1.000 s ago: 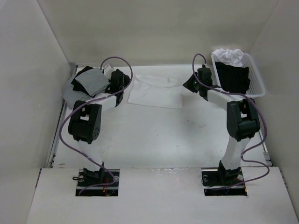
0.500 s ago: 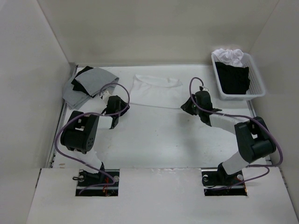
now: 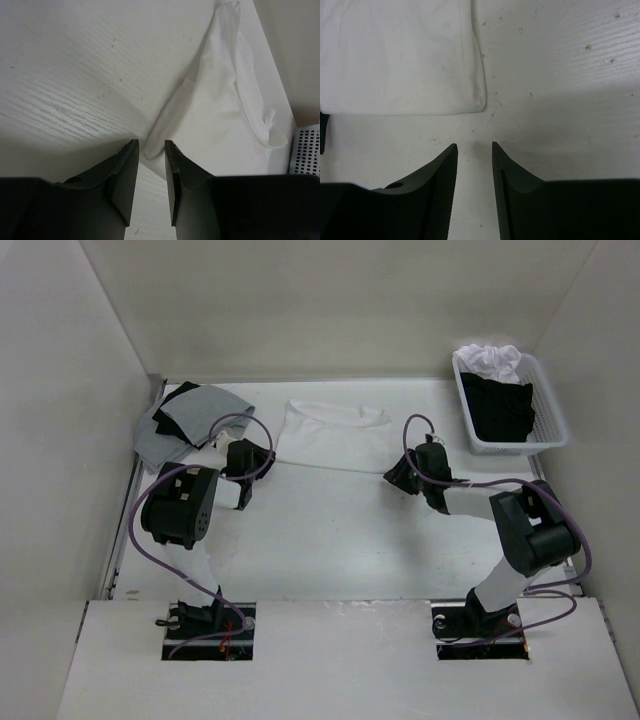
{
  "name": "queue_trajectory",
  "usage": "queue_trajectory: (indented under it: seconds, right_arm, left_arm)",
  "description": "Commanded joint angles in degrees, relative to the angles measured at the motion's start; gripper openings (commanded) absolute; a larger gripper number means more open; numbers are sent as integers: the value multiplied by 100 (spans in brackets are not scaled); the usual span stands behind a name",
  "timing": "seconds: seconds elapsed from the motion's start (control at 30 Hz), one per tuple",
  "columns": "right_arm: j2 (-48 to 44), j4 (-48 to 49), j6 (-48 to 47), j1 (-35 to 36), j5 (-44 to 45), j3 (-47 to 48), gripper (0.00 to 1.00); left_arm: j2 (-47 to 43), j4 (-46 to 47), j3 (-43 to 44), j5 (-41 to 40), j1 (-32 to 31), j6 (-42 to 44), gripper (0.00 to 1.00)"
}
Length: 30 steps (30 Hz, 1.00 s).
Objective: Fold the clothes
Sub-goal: Fold the tank top
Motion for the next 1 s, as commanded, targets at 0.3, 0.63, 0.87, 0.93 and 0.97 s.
queue_trajectory:
  seconds: [0.3, 0.63, 0.87, 0.93, 0.97]
  right_arm:
    - [257, 460, 218, -151, -59, 176, 41]
    - [829, 864, 639, -231, -85, 396, 32]
    - [970, 961, 824, -292, -103, 510, 13]
    - [996, 961, 842, -283, -103, 537, 9]
    - [996, 961, 842, -283, -103, 545, 7]
  left_arm:
    - [247, -189, 166, 104, -7, -23, 16]
    - [238, -233, 148, 104, 19, -49, 8]
    - [212, -233, 157, 95, -16, -58, 4]
    - [194, -198, 139, 86, -25, -58, 3]
    - [185, -180, 130, 95, -25, -58, 3]
